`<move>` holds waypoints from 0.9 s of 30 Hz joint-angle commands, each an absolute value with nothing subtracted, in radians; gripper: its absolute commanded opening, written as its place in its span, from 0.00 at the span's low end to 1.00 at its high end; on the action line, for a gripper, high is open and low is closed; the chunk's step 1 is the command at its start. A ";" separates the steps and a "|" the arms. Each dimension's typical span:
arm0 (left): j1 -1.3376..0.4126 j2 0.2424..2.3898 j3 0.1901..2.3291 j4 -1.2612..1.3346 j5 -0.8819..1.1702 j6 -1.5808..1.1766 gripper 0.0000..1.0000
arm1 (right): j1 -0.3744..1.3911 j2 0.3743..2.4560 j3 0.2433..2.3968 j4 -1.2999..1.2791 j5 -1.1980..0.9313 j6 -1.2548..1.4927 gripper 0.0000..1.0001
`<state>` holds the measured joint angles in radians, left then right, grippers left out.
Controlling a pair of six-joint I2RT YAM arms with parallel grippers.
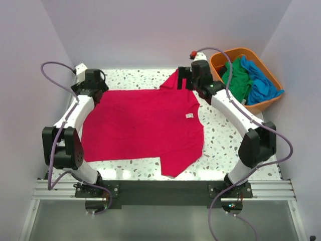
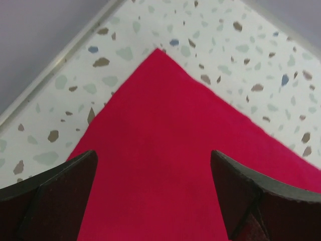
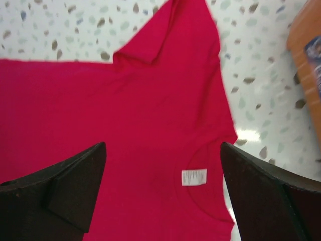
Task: Fold and stack the t-shirts
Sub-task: Flatten the tshirt out
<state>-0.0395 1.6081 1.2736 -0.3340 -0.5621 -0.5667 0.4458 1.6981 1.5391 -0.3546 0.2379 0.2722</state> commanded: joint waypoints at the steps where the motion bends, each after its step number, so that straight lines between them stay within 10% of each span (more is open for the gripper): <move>1: -0.034 1.569 1.157 -0.322 -0.420 -0.598 1.00 | 0.465 1.730 1.404 -0.347 0.173 0.370 0.99; 27: -0.006 2.135 1.452 -0.268 -0.282 -0.531 1.00 | 0.345 2.528 2.164 -0.683 0.253 0.362 0.99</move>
<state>-0.0135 2.0583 1.3911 -0.2783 -0.3424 -0.5373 0.3782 2.4424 2.0823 -0.6044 0.2462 0.3748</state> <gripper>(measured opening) 0.998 0.986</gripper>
